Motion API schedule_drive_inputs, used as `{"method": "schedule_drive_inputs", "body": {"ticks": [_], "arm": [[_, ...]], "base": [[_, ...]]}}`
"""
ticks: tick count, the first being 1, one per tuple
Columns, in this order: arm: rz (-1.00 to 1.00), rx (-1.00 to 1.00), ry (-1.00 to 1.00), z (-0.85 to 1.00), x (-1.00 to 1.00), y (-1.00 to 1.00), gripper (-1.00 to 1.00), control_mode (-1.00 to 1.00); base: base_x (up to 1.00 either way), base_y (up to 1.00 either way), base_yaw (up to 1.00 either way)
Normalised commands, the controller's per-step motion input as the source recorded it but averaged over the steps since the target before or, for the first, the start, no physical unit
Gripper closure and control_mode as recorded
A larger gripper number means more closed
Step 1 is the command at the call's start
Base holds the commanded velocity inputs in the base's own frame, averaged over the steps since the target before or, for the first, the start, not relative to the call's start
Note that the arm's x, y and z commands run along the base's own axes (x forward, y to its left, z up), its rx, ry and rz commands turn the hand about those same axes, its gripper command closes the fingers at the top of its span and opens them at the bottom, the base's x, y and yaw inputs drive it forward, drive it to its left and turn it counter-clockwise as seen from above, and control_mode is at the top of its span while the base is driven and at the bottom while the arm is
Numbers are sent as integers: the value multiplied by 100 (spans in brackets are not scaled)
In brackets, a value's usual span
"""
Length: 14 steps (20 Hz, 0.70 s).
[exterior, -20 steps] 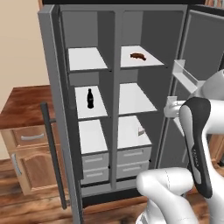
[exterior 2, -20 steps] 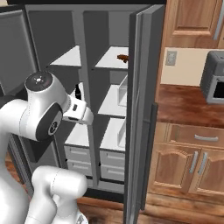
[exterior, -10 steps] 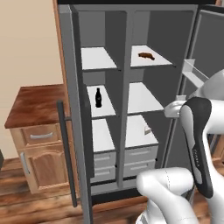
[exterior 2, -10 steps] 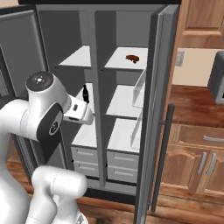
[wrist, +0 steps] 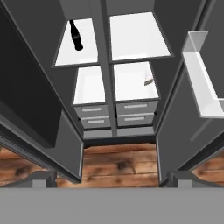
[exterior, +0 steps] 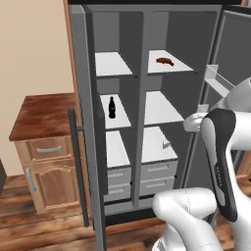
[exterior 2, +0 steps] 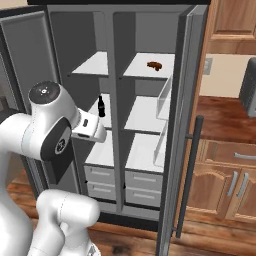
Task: Pick up the frozen chicken drumstick from the freezer, place it on any shelf in the fridge, and close the fridge and freezer doors when done.
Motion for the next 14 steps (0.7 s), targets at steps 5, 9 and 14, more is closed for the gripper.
{"method": "schedule_drive_inputs", "body": {"ticks": [5, 9, 14], "arm": [[0, 0, 0, 0, 0, 0, -100, 100], [0, 0, 0, 0, 0, 0, -100, -100], [0, 0, -7, 1, -10, 0, -100, -100]], "base": [[-29, -3, 0], [-4, 0, 0], [0, 0, 0]]}}
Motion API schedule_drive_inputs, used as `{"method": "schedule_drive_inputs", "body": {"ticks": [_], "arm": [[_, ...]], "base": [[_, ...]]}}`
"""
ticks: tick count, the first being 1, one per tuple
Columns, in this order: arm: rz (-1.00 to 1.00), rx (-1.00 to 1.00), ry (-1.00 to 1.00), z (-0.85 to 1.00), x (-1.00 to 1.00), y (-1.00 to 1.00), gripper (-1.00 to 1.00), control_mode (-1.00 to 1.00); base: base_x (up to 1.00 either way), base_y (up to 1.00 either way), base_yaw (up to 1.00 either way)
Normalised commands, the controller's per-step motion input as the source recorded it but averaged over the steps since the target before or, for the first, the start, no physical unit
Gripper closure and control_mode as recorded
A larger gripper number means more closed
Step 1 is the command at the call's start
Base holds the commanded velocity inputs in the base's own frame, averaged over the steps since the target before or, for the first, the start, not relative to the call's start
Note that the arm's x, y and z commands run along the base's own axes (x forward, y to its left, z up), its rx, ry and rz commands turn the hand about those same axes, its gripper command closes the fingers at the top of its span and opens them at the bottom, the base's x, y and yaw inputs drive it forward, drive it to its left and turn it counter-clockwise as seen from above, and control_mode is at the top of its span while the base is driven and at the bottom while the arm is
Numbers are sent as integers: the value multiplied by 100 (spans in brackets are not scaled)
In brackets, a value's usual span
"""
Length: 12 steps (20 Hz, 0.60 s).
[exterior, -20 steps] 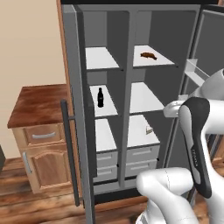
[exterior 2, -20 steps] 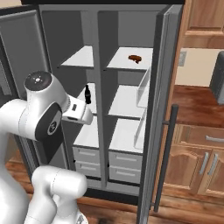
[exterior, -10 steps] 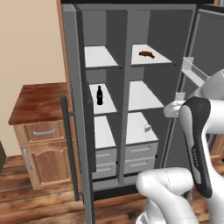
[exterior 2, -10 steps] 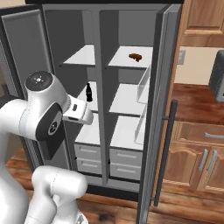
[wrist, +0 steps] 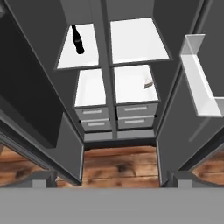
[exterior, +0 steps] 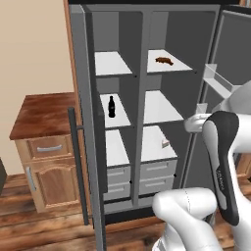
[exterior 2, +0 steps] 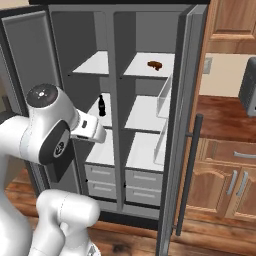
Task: Pick up the frozen chicken drumstick from the freezer, place it on any shelf in the fridge, and close the fridge and freezer doors when done.
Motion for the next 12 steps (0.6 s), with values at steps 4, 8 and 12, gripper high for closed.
{"method": "schedule_drive_inputs", "body": {"ticks": [4, 8, 12], "arm": [[3, 0, -11, 1, -40, 4, -100, -100], [7, 0, -22, 5, -68, 63, -100, -100], [0, 0, -30, 8, -62, 95, -100, -100]], "base": [[0, 0, 0], [0, 0, 0], [0, 0, 0]]}}
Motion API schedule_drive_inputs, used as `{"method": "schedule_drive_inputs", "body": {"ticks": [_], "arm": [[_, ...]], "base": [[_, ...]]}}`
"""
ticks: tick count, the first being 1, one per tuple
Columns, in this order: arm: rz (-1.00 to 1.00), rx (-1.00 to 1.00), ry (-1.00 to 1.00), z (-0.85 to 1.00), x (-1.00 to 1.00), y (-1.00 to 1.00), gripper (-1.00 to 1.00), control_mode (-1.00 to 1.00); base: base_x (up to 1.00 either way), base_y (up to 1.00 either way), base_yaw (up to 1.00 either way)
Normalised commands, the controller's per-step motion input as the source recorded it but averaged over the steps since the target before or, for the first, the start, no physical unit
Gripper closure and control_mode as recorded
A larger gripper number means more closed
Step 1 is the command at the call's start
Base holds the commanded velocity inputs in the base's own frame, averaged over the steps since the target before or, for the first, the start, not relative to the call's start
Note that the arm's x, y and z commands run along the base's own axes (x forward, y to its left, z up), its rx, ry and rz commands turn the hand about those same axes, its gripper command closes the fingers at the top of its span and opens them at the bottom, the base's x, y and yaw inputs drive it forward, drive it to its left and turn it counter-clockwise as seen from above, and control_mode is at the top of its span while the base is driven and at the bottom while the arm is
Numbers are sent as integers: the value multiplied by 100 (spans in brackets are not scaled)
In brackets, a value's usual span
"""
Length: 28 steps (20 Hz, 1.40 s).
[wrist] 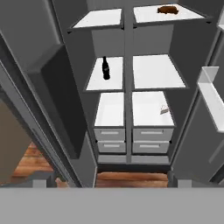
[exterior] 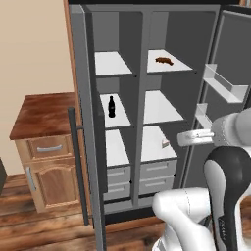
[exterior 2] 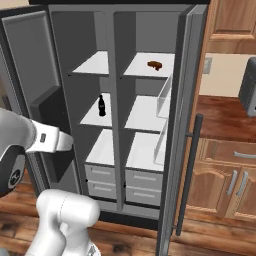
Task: Pick up the frozen chicken drumstick from the freezer, place it on any shelf in the fridge, and close the fridge and freezer doors when done.
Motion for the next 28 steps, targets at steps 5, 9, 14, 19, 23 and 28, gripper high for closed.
{"method": "schedule_drive_inputs", "body": {"ticks": [5, 9, 14, 19, 23, 28], "arm": [[-11, 0, -28, 1, -56, 100, -100, -100], [-31, 3, -22, -3, -92, 96, -100, -100], [-43, 4, -14, -49, -49, 97, -100, -100], [-36, 1, -18, -38, 24, 92, -100, -100], [-22, 0, -14, -33, 59, 60, -100, -100], [-17, -2, -11, -41, 78, 50, -100, -100]], "base": [[0, 0, 0], [0, 0, 0], [0, 0, 0], [0, 0, 0], [0, 0, 0], [0, 0, 0]]}}
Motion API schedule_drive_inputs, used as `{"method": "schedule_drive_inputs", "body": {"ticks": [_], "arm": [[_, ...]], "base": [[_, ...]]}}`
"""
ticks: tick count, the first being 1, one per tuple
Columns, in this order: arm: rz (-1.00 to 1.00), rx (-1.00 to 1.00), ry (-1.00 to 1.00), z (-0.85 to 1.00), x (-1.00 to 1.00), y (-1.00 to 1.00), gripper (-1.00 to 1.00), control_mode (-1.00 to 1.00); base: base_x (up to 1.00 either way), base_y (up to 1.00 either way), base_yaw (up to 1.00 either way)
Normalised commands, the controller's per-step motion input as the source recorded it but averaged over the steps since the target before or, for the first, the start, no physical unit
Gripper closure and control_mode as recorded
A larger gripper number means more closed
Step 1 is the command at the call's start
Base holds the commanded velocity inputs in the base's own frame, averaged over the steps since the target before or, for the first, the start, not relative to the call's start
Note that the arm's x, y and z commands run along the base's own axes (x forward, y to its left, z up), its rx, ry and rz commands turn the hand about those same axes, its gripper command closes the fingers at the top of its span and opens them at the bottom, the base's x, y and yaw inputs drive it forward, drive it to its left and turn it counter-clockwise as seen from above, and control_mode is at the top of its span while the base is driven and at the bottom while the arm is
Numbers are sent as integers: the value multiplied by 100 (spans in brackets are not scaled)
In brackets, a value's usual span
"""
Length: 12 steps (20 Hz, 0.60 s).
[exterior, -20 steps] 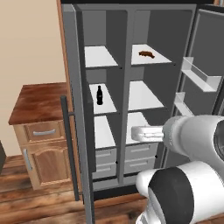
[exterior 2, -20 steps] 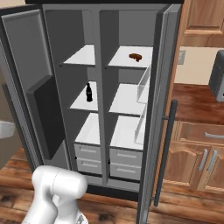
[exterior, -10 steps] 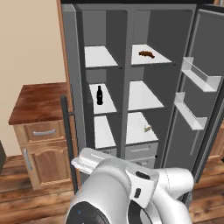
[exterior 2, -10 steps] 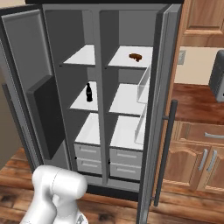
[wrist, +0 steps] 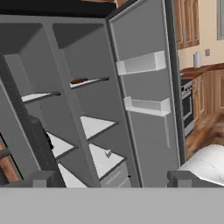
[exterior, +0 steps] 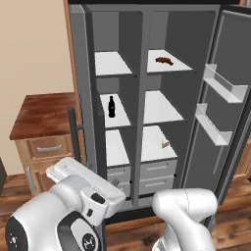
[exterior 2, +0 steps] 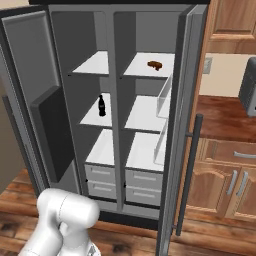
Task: Pick up the frozen chicken drumstick from the freezer, place it on any shelf in the fridge, and close the fridge and freezer doors when done.
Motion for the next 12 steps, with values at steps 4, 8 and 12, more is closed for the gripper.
{"method": "schedule_drive_inputs", "body": {"ticks": [4, 8, 12], "arm": [[-11, -7, -1, -34, 75, 56, -100, -100], [-4, -7, 0, -25, 54, 51, -100, -100], [0, -4, 2, -18, 58, 17, -100, -100]], "base": [[0, 0, 0], [0, 0, 0], [0, 0, 0]]}}
